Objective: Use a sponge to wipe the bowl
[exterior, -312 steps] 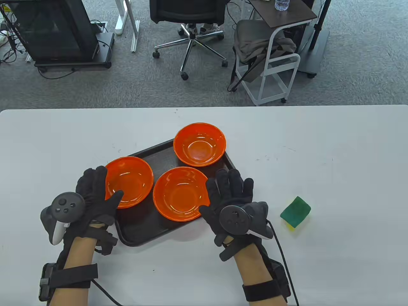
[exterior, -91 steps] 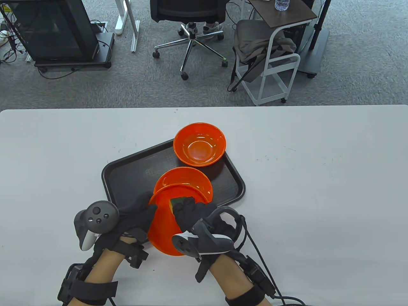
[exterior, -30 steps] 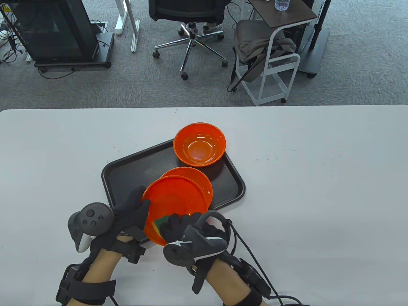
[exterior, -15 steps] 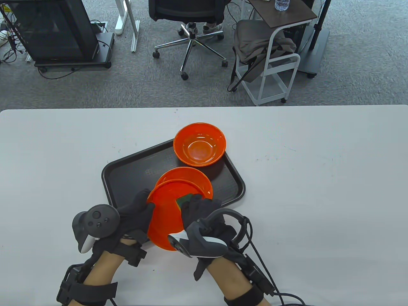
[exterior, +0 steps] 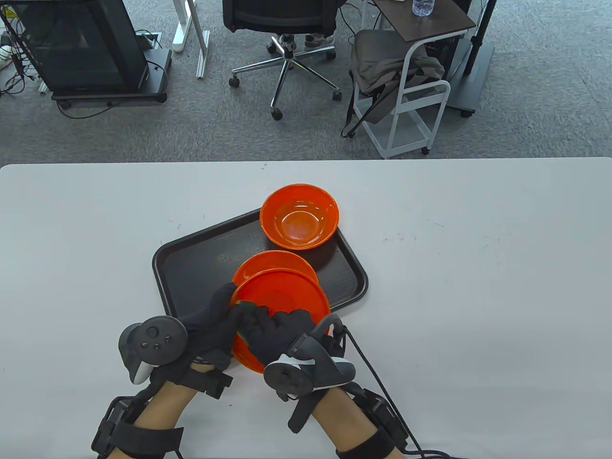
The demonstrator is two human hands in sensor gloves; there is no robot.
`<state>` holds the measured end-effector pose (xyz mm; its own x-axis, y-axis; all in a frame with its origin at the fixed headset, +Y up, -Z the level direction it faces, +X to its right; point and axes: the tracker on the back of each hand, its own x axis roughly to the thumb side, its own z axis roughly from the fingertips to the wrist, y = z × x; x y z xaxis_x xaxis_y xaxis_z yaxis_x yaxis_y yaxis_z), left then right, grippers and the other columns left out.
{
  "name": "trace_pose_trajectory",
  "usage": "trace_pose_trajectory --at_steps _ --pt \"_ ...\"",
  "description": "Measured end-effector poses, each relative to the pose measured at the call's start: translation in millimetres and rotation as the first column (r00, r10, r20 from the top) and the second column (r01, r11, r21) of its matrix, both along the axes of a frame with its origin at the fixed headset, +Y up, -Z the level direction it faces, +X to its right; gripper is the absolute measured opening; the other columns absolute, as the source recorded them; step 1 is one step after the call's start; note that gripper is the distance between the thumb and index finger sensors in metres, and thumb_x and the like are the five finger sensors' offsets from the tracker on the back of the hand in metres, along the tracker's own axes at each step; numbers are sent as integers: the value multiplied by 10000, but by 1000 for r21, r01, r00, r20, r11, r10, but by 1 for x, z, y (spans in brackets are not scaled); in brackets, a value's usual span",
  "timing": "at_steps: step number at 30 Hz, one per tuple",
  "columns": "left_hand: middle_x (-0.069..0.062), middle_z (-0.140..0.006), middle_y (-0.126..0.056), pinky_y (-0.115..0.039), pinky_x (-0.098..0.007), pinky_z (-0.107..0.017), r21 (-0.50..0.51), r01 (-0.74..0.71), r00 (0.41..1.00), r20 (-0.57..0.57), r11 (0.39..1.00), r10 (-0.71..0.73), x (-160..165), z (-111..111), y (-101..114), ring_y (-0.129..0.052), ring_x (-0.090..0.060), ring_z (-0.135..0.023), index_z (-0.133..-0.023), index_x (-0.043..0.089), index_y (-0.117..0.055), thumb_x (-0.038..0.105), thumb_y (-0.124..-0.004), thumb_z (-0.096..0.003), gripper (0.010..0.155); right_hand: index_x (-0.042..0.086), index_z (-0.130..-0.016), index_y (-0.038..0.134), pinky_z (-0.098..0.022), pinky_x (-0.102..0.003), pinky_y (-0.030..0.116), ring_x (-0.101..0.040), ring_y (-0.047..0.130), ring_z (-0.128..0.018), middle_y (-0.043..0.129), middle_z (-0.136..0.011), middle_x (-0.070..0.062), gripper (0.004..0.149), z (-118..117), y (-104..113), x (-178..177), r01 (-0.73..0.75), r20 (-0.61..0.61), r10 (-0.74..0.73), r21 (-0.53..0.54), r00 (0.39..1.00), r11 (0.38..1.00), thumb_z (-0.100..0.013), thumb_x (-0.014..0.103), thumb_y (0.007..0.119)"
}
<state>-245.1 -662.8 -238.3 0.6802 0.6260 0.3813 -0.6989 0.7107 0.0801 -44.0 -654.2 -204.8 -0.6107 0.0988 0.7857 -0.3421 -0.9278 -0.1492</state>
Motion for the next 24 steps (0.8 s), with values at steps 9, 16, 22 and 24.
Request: trace_pose_trajectory --at_steps 9,16,22,24 --pt "-57 -436 -991 -952 -359 -223 -7 -14 997 -76 1000 14 -18 -6 0 -990 -42 -52 -971 174 -712 452 -780 -519 535 93 -958 632 -485 -594 740 -377 932 -668 831 -927 -241 498 7 2 -12 -135 -109 125 -87 986 987 -547 322 797" --pt "-65 -438 -988 -950 -362 -226 -13 -56 989 -138 998 54 -39 -11 3 -990 -49 -52 -968 164 -707 450 -786 -517 540 132 -967 644 -530 -635 695 -403 887 -735 807 -968 -226 482 14 10 -13 -296 -41 294 -51 955 954 -546 308 801" --pt "-62 -433 -987 -952 -357 -219 -35 -113 975 -194 993 104 -61 -15 5 -986 -37 -45 -964 143 -695 446 -789 -516 549 156 -967 655 -543 -652 676 -411 867 -764 800 -988 -211 473 16 21 -5 -346 84 341 56 936 936 -544 305 804" --pt "-62 -433 -987 -952 -357 -219 -45 -144 969 -207 989 132 -66 -16 4 -985 -36 -44 -964 141 -694 444 -789 -517 549 161 -969 655 -547 -656 672 -414 859 -772 792 -995 -209 471 15 24 -1 -340 118 330 78 937 937 -546 305 803"
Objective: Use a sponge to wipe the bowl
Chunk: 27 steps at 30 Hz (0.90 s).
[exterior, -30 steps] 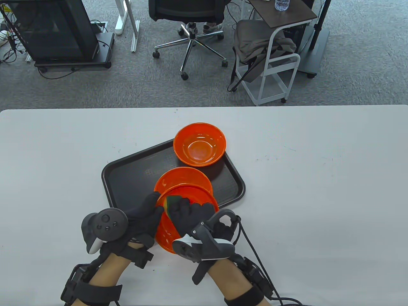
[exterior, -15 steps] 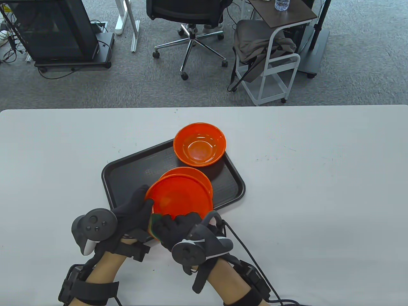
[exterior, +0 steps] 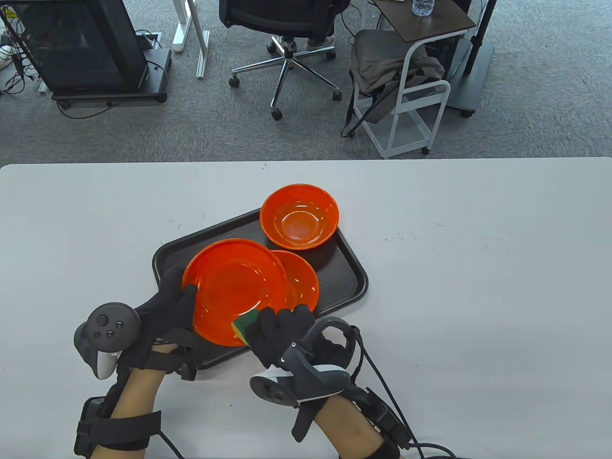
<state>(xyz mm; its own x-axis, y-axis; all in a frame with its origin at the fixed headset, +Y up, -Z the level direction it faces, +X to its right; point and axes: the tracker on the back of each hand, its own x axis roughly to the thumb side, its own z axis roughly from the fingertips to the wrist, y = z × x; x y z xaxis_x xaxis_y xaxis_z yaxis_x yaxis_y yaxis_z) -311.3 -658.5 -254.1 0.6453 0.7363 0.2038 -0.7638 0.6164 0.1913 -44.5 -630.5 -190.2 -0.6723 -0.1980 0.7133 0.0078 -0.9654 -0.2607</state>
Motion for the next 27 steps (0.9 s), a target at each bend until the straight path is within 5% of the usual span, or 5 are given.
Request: trace_pose_trajectory --at_steps 11,27 --pt "-65 -430 -987 -952 -358 -219 -53 -85 996 9 995 85 -7 -1 -3 -983 -37 -43 -962 130 -696 440 -789 -518 549 169 -967 657 -546 -654 678 -406 872 -762 798 -997 -193 469 -9 8 30 133 86 -147 157 985 979 -546 313 804" --pt "-68 -421 -984 -946 -362 -228 -82 -155 986 43 985 159 -9 -2 -3 -971 -47 -36 -956 128 -713 440 -793 -518 544 156 -969 646 -525 -644 703 -393 919 -704 812 -976 -203 474 -24 6 65 300 164 -334 199 928 933 -550 320 796"
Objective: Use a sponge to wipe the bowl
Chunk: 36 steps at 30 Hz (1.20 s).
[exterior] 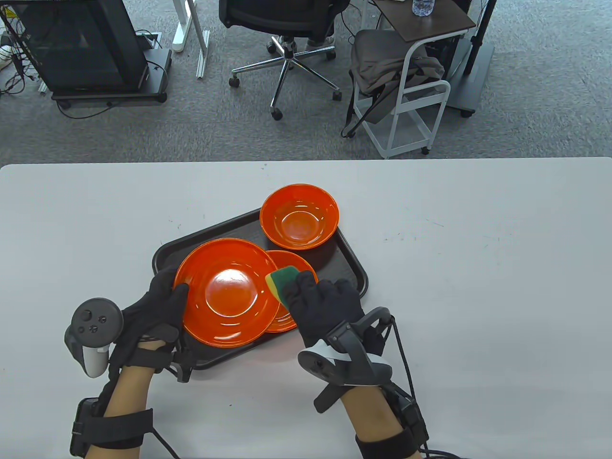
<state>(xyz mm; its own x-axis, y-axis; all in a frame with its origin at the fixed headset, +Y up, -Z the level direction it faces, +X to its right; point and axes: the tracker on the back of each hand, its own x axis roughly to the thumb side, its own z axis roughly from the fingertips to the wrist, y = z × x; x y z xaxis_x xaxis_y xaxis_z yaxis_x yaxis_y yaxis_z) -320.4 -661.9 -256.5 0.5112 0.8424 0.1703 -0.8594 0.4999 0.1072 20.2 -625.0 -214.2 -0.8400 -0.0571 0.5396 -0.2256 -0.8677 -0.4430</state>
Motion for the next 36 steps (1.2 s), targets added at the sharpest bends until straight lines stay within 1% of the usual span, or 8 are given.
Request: trace_pose_trajectory --at_steps 5,7,10,12,18,26,30,36 --pt "-65 -426 -984 -945 -363 -233 -24 -81 996 34 996 81 1 -1 -2 -971 -45 -42 -957 128 -709 440 -791 -520 543 142 -972 635 -507 -628 723 -389 938 -672 812 -965 -216 480 -7 -5 20 310 -27 -315 -109 949 944 -553 318 790" --pt "-59 -431 -983 -945 -362 -236 -30 -110 993 39 994 111 1 -1 -3 -971 -43 -46 -960 134 -705 444 -787 -522 542 138 -970 638 -506 -627 725 -387 942 -662 813 -961 -219 480 -13 -11 27 518 -36 -541 -241 840 821 -551 316 791" --pt "-40 -426 -986 -943 -362 -233 -22 -147 989 16 989 148 -2 0 -4 -965 -37 -42 -950 140 -714 457 -793 -522 539 112 -989 601 -519 -648 694 -416 905 -693 761 -988 -252 497 -24 -27 28 658 -70 -814 -550 576 514 -562 288 785" --pt "-26 -401 -993 -944 -360 -218 -16 -150 989 -12 989 149 -3 0 -4 -957 -34 -21 -937 146 -736 469 -817 -514 539 107 -1001 570 -524 -646 691 -425 888 -714 717 -1011 -265 510 -28 -31 26 629 -93 -848 -630 521 455 -564 273 774" --pt "17 -349 -999 -946 -352 -194 -76 -93 995 20 993 95 0 -3 -9 -930 -26 22 -943 165 -760 463 -891 -482 564 116 -989 595 -510 -629 716 -405 914 -693 750 -995 -251 493 -30 -37 26 654 -109 -874 -622 473 431 -558 270 780" --pt "32 -322 -998 -945 -346 -179 -105 -59 986 151 993 74 12 -3 -7 -915 -25 43 -950 167 -768 457 -869 -495 549 125 -991 590 -504 -619 725 -391 927 -677 759 -990 -241 490 -30 -38 25 687 -117 -904 -612 411 392 -564 277 774" --pt "37 -309 -998 -942 -341 -165 -110 -54 977 201 992 75 19 -1 -6 -908 -26 54 -951 170 -774 468 -857 -501 547 130 -992 589 -506 -619 724 -388 927 -677 760 -993 -236 487 -31 -39 26 687 -120 -900 -607 419 400 -566 279 771" --pt "37 -298 -1004 -939 -342 -151 -134 -85 936 329 987 126 34 3 -2 -904 -31 66 -948 151 -776 473 -840 -509 548 140 -998 580 -515 -624 718 -390 920 -692 756 -1001 -228 489 -30 -40 20 670 -135 -925 -653 355 353 -564 273 764"
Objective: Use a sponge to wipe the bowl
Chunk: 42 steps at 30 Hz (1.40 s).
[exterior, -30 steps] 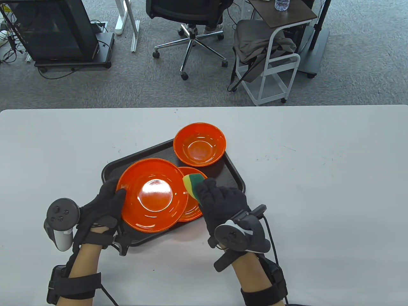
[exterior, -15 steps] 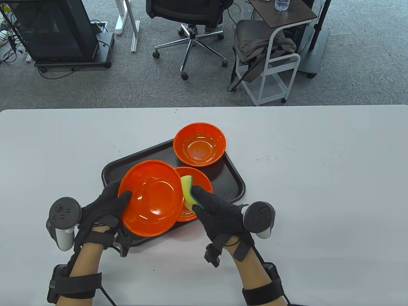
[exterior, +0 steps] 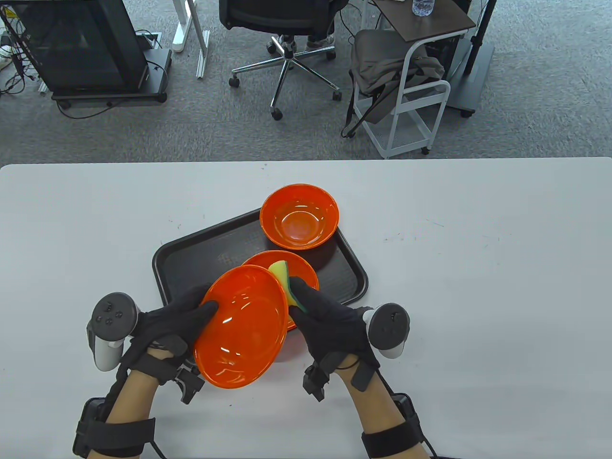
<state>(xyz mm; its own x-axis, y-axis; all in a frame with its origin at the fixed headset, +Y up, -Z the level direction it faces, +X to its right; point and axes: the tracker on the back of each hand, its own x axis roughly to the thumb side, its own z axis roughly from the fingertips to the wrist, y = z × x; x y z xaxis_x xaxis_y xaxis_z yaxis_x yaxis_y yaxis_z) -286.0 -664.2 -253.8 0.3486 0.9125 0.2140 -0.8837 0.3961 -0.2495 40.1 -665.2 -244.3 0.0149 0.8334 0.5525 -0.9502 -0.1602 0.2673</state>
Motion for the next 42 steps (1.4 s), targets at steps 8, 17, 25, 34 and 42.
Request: trace_pose_trajectory --at_steps 8,17,25,34,42 --pt "39 -298 -1010 -937 -337 -144 21 -47 995 87 999 46 17 7 4 -900 -34 71 -978 165 -739 504 -820 -515 580 104 -995 567 -515 -628 719 -382 936 -675 774 -977 -242 499 2 -8 -19 15 -143 -27 -88 989 996 -564 270 759" --pt "43 -302 -996 -937 -329 -155 152 -94 995 -9 984 97 17 9 6 -901 -30 60 -994 183 -715 539 -782 -519 598 10 -959 562 -501 -619 736 -360 969 -622 810 -905 -285 515 12 -16 -54 -91 -318 43 -137 947 986 -560 267 763" --pt "49 -308 -996 -936 -334 -166 200 -61 977 -190 978 99 -3 7 7 -906 -38 53 -945 162 -755 528 -788 -516 565 -47 -923 574 -480 -601 758 -352 1001 -572 839 -843 -311 527 17 -19 -68 -113 -373 41 -175 927 978 -558 279 771" --pt "27 -387 -1008 -935 -366 -207 272 42 907 -413 961 78 -27 7 10 -954 -62 0 -892 96 -749 478 -810 -501 550 -81 -898 574 -456 -587 782 -349 1025 -535 853 -799 -327 540 17 -21 -69 -74 -385 -24 -239 922 968 -564 295 769" --pt "33 -377 -1007 -936 -367 -200 238 60 880 -472 970 61 -40 4 7 -958 -59 3 -892 93 -750 469 -823 -500 548 -85 -886 589 -438 -574 798 -334 1039 -505 873 -768 -326 535 12 -11 -53 8 -332 -82 -220 940 975 -567 307 763"
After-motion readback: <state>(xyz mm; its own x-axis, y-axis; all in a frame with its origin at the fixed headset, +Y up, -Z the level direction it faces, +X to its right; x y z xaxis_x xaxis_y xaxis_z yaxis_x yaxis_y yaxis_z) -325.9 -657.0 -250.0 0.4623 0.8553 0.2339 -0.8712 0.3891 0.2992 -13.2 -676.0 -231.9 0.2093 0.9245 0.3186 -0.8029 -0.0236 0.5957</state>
